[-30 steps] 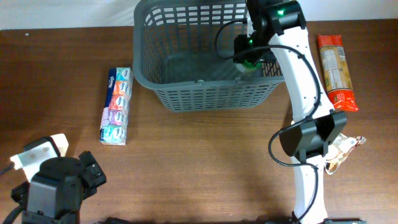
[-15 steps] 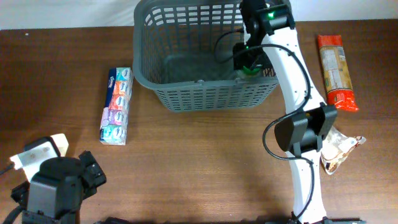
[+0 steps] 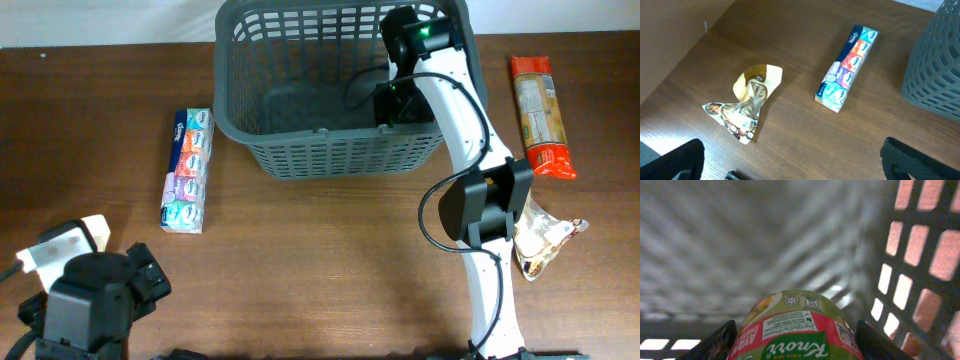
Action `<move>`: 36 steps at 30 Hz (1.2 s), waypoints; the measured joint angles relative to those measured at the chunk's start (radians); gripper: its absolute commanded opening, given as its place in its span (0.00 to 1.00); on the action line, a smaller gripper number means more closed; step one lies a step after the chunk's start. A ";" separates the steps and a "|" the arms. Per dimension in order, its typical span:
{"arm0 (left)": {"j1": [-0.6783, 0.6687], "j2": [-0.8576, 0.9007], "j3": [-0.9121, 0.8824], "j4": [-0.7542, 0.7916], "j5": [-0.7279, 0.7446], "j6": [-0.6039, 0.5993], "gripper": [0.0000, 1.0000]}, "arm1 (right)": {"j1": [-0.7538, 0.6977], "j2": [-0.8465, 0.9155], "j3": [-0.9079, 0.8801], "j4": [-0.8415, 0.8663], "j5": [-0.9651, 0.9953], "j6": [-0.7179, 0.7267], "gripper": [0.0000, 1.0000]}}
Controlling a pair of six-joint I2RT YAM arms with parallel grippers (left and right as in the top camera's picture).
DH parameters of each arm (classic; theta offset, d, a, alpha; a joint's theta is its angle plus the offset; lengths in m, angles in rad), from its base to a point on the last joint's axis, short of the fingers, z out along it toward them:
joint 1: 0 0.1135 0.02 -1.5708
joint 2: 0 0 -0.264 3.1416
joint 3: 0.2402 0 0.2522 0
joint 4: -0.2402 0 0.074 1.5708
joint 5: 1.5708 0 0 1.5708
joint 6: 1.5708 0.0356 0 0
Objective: Pack container
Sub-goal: 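Lift the jar with the right gripper and carry it into the basket, then open the right gripper inside the basket and withdraw it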
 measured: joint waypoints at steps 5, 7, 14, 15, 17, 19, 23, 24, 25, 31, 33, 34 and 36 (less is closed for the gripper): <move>0.000 0.000 0.000 0.000 0.000 0.000 1.00 | 0.000 0.001 -0.078 0.010 0.000 0.000 0.04; 0.000 0.000 0.000 0.000 0.000 0.000 1.00 | 0.000 0.002 -0.103 0.013 0.000 0.000 0.11; 0.000 0.000 0.000 0.000 0.000 0.000 1.00 | 0.000 0.009 -0.116 0.017 0.000 0.000 0.51; 0.000 0.000 0.000 0.000 0.000 0.000 1.00 | 0.000 0.009 -0.116 0.017 0.000 0.000 0.64; 0.000 0.000 0.000 0.000 0.000 0.000 1.00 | 0.000 0.009 -0.116 0.017 0.000 0.000 0.91; 0.000 0.000 0.000 0.000 0.000 0.000 1.00 | 0.000 0.009 -0.116 0.017 0.001 -0.001 0.99; 0.000 0.000 0.000 0.000 0.000 0.000 0.99 | 0.000 0.009 -0.116 0.017 0.001 -0.007 0.99; 0.000 0.000 0.000 0.000 0.000 0.000 1.00 | 0.000 0.009 -0.116 0.017 0.001 -0.008 0.99; 0.000 0.000 0.000 0.000 0.000 0.000 1.00 | 0.000 0.009 -0.116 0.017 0.001 -0.008 0.99; 0.000 0.000 0.000 0.000 0.000 0.000 1.00 | 0.000 0.010 -0.091 -0.016 0.001 -0.011 0.99; 0.000 0.000 0.000 0.000 0.000 0.000 0.99 | 0.000 0.012 -0.027 -0.040 0.001 -0.018 0.99; 0.000 0.000 0.000 0.000 0.000 0.000 1.00 | 0.000 0.012 0.009 -0.050 0.002 -0.020 0.99; 0.000 0.000 0.000 0.000 0.000 0.000 1.00 | 0.000 0.013 0.116 -0.081 0.003 -0.023 0.99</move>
